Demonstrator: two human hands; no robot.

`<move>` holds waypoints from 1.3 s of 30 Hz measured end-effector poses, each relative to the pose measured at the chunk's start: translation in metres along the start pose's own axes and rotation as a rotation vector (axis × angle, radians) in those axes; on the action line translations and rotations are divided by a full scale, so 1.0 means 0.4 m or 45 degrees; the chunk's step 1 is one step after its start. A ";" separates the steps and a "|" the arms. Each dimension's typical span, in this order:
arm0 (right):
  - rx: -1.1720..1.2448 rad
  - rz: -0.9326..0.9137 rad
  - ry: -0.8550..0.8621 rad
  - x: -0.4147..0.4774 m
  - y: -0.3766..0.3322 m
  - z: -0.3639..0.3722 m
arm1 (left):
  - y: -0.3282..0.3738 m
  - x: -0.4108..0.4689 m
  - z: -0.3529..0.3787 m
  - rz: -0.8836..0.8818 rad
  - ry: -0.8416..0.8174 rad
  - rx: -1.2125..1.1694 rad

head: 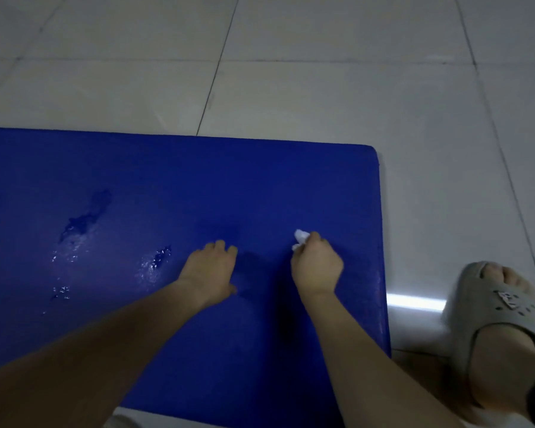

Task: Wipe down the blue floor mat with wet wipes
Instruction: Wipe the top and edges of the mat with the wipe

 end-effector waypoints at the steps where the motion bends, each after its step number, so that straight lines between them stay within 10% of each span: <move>1: -0.041 -0.075 -0.057 -0.013 -0.041 0.028 | -0.006 0.009 -0.009 0.004 0.041 0.041; 6: -0.152 -0.327 -0.131 -0.072 -0.135 0.081 | -0.038 0.021 0.027 -0.107 0.024 0.062; 12: -0.223 -0.010 0.113 0.056 0.098 -0.110 | -0.047 0.027 0.057 -0.323 0.024 -0.187; 21: 0.035 0.363 0.273 0.103 0.241 -0.213 | -0.002 0.095 0.025 0.067 -0.006 0.113; 33: -0.245 -0.364 0.041 -0.007 -0.191 0.074 | 0.012 0.153 0.036 0.251 -0.143 0.355; 39: -0.206 -0.059 0.135 0.128 0.061 -0.093 | 0.015 0.152 0.032 0.249 -0.180 0.315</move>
Point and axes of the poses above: each hand's wrist, its own x-axis towards the middle knuckle, its own z-axis out of the palm, y = z × x, the point moved 8 cm from there along x, towards the middle knuckle, and after that the axes turned 13 degrees about z, right-handed, at the moved point
